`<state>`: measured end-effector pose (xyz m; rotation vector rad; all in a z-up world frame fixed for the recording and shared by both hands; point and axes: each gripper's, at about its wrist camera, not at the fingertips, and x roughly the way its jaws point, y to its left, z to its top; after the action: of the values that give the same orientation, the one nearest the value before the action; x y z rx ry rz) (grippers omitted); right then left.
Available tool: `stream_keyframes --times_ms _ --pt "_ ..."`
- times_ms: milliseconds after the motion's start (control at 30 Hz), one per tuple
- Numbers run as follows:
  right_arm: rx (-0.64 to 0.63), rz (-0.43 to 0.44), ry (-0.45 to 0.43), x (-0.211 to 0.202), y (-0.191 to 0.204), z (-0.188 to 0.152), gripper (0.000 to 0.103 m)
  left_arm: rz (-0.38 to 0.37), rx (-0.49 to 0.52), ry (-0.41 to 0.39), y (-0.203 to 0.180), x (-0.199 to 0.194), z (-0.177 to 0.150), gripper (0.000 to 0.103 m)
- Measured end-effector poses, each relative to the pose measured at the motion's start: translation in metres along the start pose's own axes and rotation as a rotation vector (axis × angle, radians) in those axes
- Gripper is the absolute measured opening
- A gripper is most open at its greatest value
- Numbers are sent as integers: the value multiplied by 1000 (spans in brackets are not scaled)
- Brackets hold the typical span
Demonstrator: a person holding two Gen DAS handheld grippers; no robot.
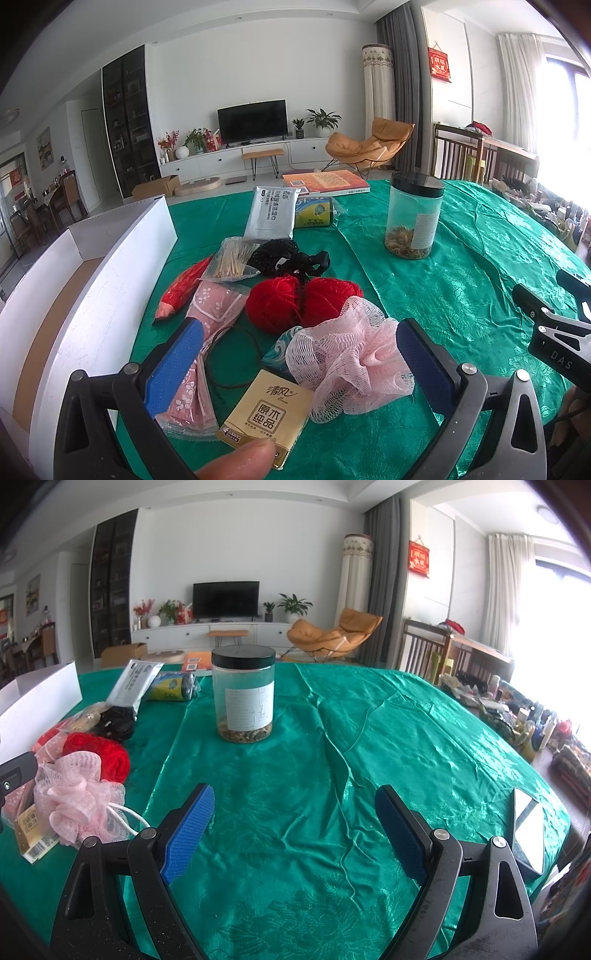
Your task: Organize soft objects
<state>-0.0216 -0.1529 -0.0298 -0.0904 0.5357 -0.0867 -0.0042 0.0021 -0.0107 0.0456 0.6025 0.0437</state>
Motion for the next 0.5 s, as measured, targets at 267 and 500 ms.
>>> stream_keyframes --times_ms 267,500 --pt "1 0 0 1 0 0 91 2 -1 2 1 0 0 103" --pt "1 1 2 0 1 -2 91 3 0 2 2 0 0 103"
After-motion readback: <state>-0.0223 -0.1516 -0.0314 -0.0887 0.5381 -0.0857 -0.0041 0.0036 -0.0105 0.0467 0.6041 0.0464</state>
